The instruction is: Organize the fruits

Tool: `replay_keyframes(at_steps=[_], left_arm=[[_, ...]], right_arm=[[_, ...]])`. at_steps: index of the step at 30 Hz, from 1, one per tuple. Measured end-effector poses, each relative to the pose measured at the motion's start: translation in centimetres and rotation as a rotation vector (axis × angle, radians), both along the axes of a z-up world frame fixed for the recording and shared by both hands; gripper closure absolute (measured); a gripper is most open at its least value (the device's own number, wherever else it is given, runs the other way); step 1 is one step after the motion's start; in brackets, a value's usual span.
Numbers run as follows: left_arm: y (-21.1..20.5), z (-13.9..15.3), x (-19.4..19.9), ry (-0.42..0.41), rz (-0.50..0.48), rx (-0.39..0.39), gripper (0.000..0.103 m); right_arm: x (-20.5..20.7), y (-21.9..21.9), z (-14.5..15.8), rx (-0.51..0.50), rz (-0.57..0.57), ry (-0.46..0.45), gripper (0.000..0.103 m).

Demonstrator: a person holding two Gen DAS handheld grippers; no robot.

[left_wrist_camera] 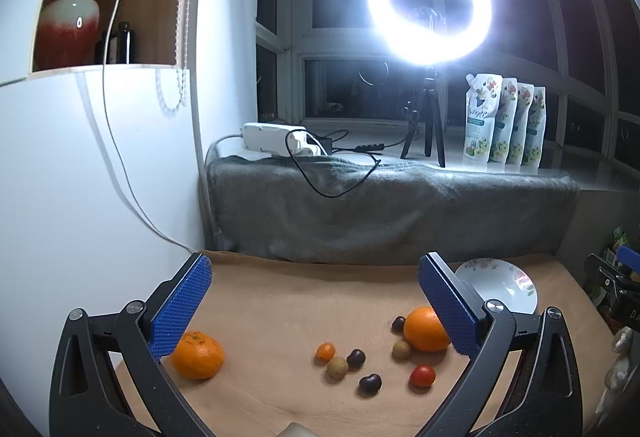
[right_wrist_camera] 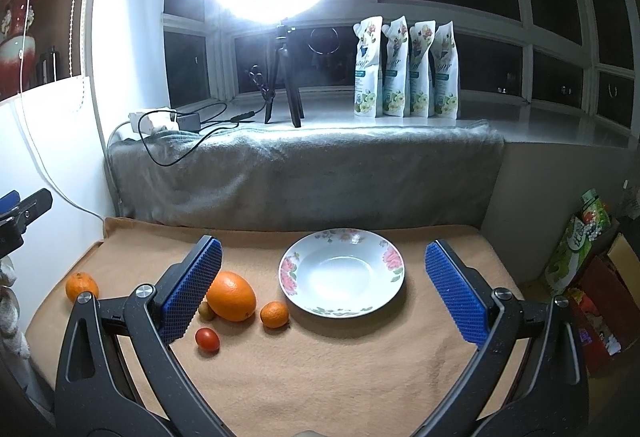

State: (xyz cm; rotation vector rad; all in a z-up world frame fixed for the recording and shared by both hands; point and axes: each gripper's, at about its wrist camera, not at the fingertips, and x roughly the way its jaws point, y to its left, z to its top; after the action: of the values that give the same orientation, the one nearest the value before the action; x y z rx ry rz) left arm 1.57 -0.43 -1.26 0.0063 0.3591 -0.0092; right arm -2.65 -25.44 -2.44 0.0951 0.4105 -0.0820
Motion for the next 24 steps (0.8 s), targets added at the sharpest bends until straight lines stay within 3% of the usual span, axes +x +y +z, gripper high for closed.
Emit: replay_keyframes(at_steps=[14, 18, 24], left_arm=[[-0.2, -1.4, 1.3, 0.014, -0.027, 0.030, 0.001], [-0.1, -2.4, 1.8, 0.043, -0.055, -0.006, 0.001], [-0.4, -4.7, 2.7, 0.153, -0.129, -0.071, 0.009]], right_arm=[[2.7, 0.3, -1.3, 0.053, 0.122, 0.057, 0.000], [4.7, 0.5, -2.3, 0.063, 0.193, 0.111, 0.000], [8.0, 1.2, -3.8, 0.075, 0.304, 0.210, 0.003]])
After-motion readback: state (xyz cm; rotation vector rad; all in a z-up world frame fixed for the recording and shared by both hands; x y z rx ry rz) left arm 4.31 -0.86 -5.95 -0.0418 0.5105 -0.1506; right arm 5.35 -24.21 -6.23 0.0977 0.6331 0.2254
